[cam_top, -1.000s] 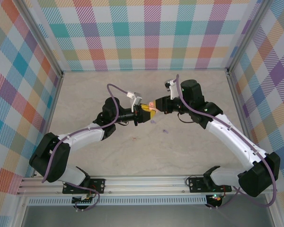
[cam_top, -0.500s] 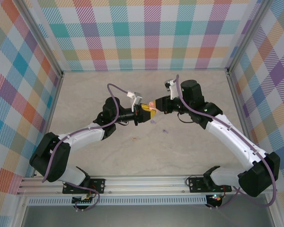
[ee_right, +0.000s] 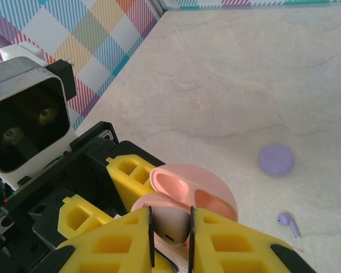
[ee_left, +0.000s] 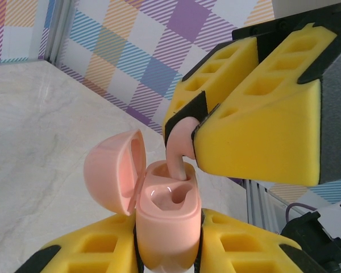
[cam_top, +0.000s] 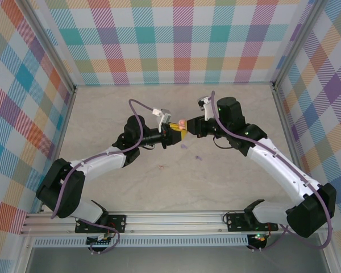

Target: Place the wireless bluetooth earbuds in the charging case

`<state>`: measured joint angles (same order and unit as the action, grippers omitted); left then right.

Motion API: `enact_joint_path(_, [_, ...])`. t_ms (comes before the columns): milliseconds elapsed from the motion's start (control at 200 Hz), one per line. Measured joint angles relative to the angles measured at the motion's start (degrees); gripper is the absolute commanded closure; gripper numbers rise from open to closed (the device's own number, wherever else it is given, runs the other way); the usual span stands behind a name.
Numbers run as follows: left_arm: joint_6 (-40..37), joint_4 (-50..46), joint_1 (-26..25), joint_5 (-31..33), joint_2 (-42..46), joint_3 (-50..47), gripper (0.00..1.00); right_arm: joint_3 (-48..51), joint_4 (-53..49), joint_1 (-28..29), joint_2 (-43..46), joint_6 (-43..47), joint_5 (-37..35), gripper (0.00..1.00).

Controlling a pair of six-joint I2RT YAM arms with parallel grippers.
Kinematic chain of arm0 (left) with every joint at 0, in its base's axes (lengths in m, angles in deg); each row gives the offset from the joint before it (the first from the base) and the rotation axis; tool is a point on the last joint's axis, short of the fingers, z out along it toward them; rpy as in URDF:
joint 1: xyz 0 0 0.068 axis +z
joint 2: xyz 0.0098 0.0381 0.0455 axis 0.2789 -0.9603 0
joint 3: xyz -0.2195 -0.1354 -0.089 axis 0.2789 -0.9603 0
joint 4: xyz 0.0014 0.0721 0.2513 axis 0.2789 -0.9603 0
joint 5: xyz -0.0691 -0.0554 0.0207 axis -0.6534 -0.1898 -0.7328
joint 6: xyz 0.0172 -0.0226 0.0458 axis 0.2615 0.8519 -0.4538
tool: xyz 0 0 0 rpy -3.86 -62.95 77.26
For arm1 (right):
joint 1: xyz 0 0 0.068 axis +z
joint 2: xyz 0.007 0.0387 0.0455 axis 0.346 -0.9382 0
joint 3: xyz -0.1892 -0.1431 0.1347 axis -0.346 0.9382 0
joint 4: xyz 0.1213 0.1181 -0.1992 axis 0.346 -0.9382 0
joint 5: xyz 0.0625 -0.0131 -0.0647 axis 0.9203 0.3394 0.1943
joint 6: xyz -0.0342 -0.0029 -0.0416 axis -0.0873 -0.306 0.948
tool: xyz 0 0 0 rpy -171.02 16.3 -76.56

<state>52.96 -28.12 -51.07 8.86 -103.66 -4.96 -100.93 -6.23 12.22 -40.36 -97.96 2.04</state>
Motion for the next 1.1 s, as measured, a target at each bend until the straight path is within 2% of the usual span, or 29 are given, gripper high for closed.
enact_joint_path(235, [0.17, 0.00, 0.00, -0.02, 0.00, 0.07, 0.74, 0.00, -0.28, 0.17, 0.04, 0.44, 0.22, 0.73])
enact_joint_path(535, [-0.17, -0.20, 0.00, -0.46, 0.00, 0.09, 0.74, 0.00, -2.21, 0.63, 0.37, 1.75, -0.37, 0.51])
enact_joint_path(875, [-1.60, -0.11, 0.00, -0.44, 0.09, 0.28, 0.75, -0.02, -6.71, 0.63, 1.92, 1.66, -4.70, 0.44])
enact_joint_path(1100, [-4.00, -3.28, 0.00, 0.24, 2.80, 0.28, 0.75, -0.02, -8.00, 0.63, 6.32, 1.11, -8.55, 0.42])
